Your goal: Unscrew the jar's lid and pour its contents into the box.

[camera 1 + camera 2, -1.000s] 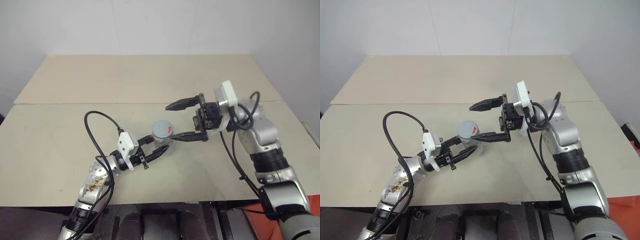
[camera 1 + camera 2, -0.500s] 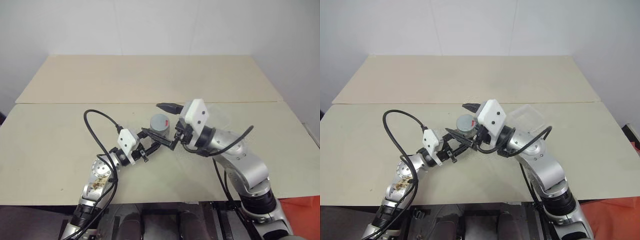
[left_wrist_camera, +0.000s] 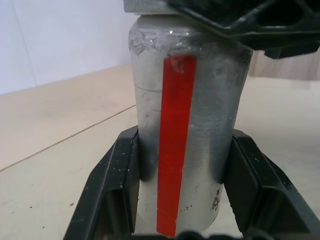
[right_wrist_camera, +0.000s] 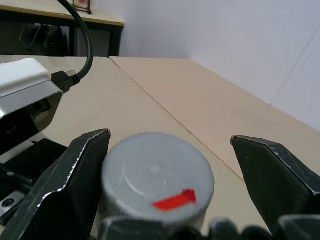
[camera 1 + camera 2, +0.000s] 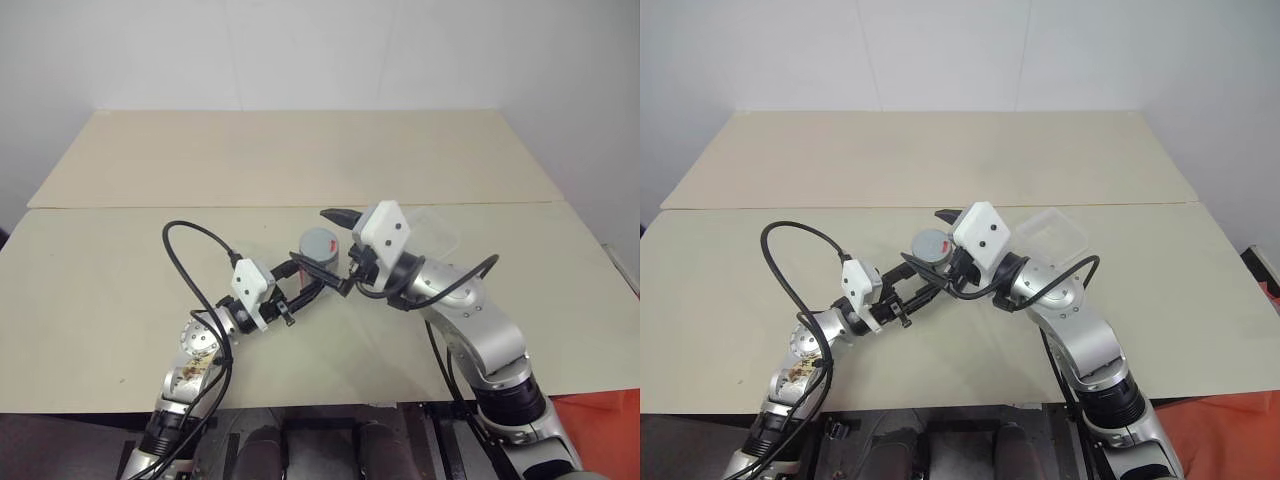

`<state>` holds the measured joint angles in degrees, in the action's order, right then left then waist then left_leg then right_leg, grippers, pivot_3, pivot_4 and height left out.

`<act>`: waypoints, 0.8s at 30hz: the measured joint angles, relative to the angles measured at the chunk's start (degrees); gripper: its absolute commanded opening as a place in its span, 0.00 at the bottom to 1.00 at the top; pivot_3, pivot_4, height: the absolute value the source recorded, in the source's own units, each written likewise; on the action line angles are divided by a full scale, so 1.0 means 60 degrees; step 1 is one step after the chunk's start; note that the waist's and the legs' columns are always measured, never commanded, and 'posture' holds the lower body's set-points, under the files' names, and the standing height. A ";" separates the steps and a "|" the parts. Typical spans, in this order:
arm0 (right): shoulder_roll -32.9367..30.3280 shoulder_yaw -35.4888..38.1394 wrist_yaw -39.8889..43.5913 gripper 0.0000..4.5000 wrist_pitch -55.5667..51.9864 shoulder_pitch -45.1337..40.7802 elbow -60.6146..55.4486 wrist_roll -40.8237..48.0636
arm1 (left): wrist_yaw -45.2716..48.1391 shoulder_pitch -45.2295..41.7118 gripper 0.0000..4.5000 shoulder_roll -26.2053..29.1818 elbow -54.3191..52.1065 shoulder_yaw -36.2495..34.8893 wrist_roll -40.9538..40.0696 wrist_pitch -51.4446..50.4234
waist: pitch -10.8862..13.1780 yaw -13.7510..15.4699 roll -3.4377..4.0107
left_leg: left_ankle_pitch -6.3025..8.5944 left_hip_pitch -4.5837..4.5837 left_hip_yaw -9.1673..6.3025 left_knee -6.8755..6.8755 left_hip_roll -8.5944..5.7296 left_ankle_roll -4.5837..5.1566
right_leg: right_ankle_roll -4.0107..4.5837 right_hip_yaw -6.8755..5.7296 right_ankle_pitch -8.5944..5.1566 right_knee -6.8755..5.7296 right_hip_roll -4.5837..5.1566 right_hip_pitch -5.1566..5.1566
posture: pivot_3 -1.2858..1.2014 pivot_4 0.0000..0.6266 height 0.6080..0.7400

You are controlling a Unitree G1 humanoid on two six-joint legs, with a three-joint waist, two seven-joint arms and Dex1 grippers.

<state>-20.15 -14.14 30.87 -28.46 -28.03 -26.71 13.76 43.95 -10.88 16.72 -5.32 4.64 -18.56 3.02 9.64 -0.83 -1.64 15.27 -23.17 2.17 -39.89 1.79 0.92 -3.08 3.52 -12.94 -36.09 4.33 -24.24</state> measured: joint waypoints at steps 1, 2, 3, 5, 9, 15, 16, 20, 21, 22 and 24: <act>-0.0019 0.0029 0.0028 0.99 0.0013 0.0001 0.0000 0.0018 | 0.0035 0.0000 0.45 0.0038 0.0000 -0.0050 -0.0047 0.0000 | 0.0000 0.0000 0.0000 | 0.0000 0.0000 0.0001 0.0000 0.0000 0.0000 | 0.0000 0.0000 0.0000 0.0000 0.0000 0.0000 | 0.52 0.24 1.00; -0.0018 0.0105 0.0063 0.99 0.0013 0.0010 0.0000 0.0083 | 0.0101 0.0000 0.45 0.0079 0.0001 -0.0110 -0.0136 0.0000 | 0.0000 0.0001 0.0000 | 0.0000 0.0000 0.0001 0.0000 0.0000 0.0000 | 0.0000 0.0000 0.0000 0.0000 0.0000 0.0000 | 0.52 0.24 1.00; -0.0023 0.0178 0.0090 0.99 0.0014 0.0017 0.0000 0.0115 | 0.0147 0.0000 0.45 0.0117 0.0002 -0.0157 -0.0190 0.0000 | 0.0000 0.0000 0.0000 | 0.0000 0.0000 0.0001 0.0000 0.0000 0.0000 | 0.0000 0.0000 0.0000 0.0000 0.0000 0.0001 | 0.52 0.24 1.00; -0.0094 0.0260 0.0142 0.99 0.0015 0.0038 0.0000 0.0170 | 0.0245 -0.0003 0.45 0.0173 0.0035 -0.0236 -0.0275 0.0001 | 0.0000 0.0001 0.0000 | 0.0000 0.0001 0.0001 0.0000 0.0000 0.0000 | 0.0000 0.0000 0.0000 0.0001 0.0001 0.0001 | 0.52 0.24 1.00; -0.0210 0.0330 0.0266 0.99 0.0016 0.0215 -0.0002 0.0188 | 0.0387 -0.0013 0.45 0.0199 0.0298 -0.0357 -0.0312 0.0010 | 0.0000 0.0002 0.0000 | 0.0000 0.0000 0.0005 0.0000 0.0000 0.0000 | 0.0000 0.0000 0.0000 0.0000 0.0000 0.0000 | 0.52 0.24 1.00; -0.0219 0.1029 0.0429 0.99 -0.0078 0.0347 -0.0155 0.0948 | 0.0539 -0.0056 0.45 0.0167 0.0711 -0.0577 -0.0325 0.0131 | 0.0000 0.0004 0.0000 | 0.0000 -0.0001 0.0004 0.0000 0.0000 0.0000 | 0.0000 0.0000 0.0000 0.0001 0.0000 0.0001 | 0.52 0.24 1.00; -0.0225 0.1073 0.0460 0.99 -0.0084 0.0355 -0.0205 0.1027 | 0.0552 -0.0076 0.45 0.0152 0.0746 -0.0606 -0.0334 0.0144 | 0.0000 0.0004 0.0000 | 0.0000 0.0000 0.0003 0.0000 0.0001 0.0000 | -0.0001 0.0000 0.0000 0.0001 -0.0001 0.0001 | 0.52 0.24 1.00; -0.0325 0.1157 0.0584 0.99 -0.0157 0.0487 -0.0274 0.1372 | 0.0598 -0.0105 0.45 0.0139 0.0809 -0.0634 -0.0335 0.0198 | 0.0000 0.0003 0.0000 | 0.0000 0.0000 0.0004 0.0000 0.0000 0.0000 | 0.0000 0.0000 0.0000 0.0001 0.0000 0.0002 | 0.52 0.24 1.00; -0.0356 0.1195 0.0627 0.99 -0.0179 0.0508 -0.0287 0.1495 | 0.0608 -0.0105 0.45 0.0139 0.0809 -0.0643 -0.0335 0.0254 | 0.0000 0.0004 0.0000 | 0.0000 0.0000 0.0004 0.0000 0.0000 0.0000 | 0.0000 0.0000 0.0000 0.0001 0.0000 0.0002 | 0.52 0.24 1.00; -0.0342 0.1282 0.0663 0.99 -0.0277 0.0515 -0.0325 0.1707 | 0.0623 -0.0106 0.45 0.0136 0.0809 -0.0657 -0.0335 0.0312 | 0.0000 0.0004 0.0000 | 0.0000 0.0000 0.0002 0.0000 0.0001 0.0000 | 0.0000 0.0000 0.0000 0.0000 0.0000 0.0002 | 0.52 0.24 1.00; -0.0241 0.1471 0.0662 0.99 -0.0470 0.0507 -0.0363 0.2153 | 0.0633 -0.0120 0.45 0.0090 0.0809 -0.0661 -0.0335 0.0328 | 0.0000 0.0003 0.0000 | 0.0000 0.0001 -0.0004 0.0000 0.0001 0.0000 | 0.0000 0.0000 0.0000 0.0000 0.0000 0.0003 | 0.52 0.24 1.00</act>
<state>-21.59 -5.32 34.84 -31.28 -24.99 -28.89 26.67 47.75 -11.60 17.26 -0.47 0.68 -20.57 4.99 9.64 -0.81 -1.64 15.27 -23.16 2.15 -39.89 1.80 0.92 -3.08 3.52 -12.94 -36.08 4.33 -24.23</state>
